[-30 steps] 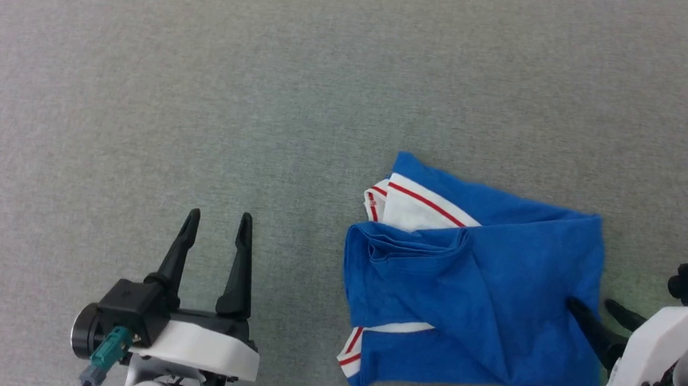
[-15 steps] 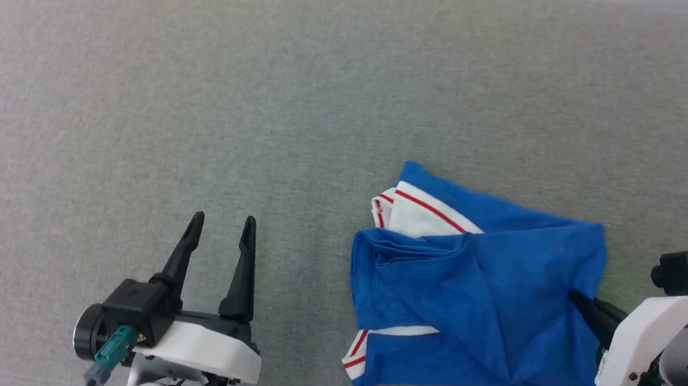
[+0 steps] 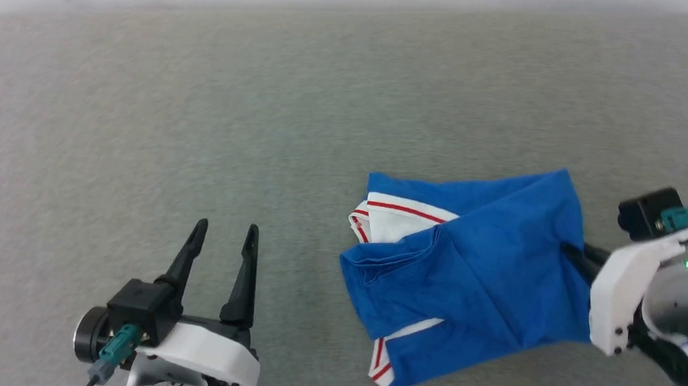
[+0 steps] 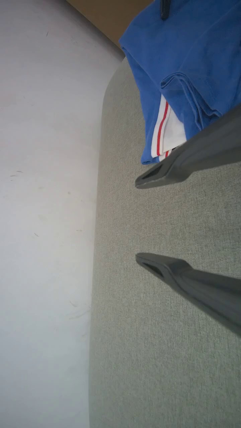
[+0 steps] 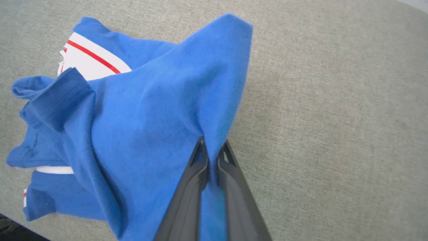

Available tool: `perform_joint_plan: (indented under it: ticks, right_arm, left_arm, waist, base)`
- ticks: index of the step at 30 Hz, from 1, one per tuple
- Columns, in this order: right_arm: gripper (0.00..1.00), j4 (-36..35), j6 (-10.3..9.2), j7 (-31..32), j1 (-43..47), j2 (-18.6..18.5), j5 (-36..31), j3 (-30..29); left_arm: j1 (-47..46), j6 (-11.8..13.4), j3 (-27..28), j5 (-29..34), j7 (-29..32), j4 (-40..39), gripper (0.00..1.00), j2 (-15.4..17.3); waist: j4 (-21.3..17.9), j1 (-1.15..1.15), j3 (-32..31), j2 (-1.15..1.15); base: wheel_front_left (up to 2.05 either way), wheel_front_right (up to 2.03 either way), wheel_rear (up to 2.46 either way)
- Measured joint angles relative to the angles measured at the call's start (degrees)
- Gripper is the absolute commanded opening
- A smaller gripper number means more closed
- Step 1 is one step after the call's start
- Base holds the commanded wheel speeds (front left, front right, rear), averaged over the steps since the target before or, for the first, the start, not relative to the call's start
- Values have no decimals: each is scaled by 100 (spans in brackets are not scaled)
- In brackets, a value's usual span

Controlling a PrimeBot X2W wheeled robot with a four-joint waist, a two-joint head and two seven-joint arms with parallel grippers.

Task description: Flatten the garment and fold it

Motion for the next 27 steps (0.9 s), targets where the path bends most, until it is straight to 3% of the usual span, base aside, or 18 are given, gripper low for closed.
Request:
perform_joint_plan:
  ticks: [13,20,27]
  right_arm:
    - [0,865,5,-653,-1597,-887,-43,1148]
    - [0,1417,7,-1288,-2453,-1317,-48,1705]
    - [0,2112,7,-1991,-3145,-1800,-261,1788]
  left_arm:
    - [-183,5,5,40,105,-67,100,78]
    - [-558,57,3,232,301,-169,100,210]
    - [-990,137,-14,560,571,-476,100,397]
  waist:
    - [-1026,0,10,0]
    - [-1364,1,444,0]
    - [-1545,1,1039,0]
  base:
    - [0,0,0]
    - [0,0,0]
    - [0,0,0]
